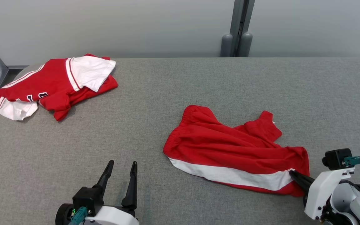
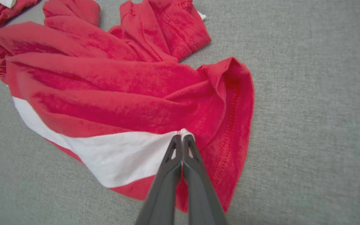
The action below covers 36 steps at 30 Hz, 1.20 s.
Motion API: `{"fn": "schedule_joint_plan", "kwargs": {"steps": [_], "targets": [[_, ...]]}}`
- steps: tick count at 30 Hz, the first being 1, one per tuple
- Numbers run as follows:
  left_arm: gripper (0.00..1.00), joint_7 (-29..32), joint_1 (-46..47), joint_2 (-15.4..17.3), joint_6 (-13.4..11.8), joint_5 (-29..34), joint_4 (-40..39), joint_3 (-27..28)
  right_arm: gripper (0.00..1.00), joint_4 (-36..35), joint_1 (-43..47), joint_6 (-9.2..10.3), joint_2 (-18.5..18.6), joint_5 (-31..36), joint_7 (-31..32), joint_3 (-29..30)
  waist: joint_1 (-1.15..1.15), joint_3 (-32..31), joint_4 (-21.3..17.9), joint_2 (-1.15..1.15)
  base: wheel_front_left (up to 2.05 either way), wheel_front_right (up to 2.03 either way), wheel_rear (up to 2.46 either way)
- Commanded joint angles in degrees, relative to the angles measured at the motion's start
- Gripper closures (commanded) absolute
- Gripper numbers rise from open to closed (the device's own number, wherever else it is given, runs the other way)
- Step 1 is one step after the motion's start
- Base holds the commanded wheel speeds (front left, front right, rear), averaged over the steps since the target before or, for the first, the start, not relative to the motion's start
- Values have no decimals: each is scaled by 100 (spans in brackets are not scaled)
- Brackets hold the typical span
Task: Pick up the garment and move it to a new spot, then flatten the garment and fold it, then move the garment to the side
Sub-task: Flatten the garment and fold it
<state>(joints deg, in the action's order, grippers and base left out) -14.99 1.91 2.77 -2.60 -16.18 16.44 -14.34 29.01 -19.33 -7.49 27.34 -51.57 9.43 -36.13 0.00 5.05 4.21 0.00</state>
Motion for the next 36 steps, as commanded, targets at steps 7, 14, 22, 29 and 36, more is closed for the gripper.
{"fn": "schedule_joint_plan", "kwargs": {"steps": [7,14,22,29,36], "targets": [[0,-28,-61,23,-47,-47,-16,-17,100,-265,344,-1,259,-125,-321,-97,0,-78,-70,0,0,0,0],[0,-28,-141,23,-58,-81,-37,-24,100,-596,889,-1,326,-136,-804,248,0,-139,-148,0,0,0,0],[0,-28,-162,23,-75,-90,-49,-40,100,-1027,1481,-1,237,117,-888,704,0,-146,-246,0,0,0,0],[0,-28,-143,23,-74,-95,-42,-41,100,-1188,1537,-1,52,996,-1325,1552,0,-144,-280,0,0,0,0],[0,-28,-102,23,-9,-106,-6,-123,100,-1182,1563,-1,-333,1869,-1479,2203,0,-150,-274,0,0,0,0]]}}
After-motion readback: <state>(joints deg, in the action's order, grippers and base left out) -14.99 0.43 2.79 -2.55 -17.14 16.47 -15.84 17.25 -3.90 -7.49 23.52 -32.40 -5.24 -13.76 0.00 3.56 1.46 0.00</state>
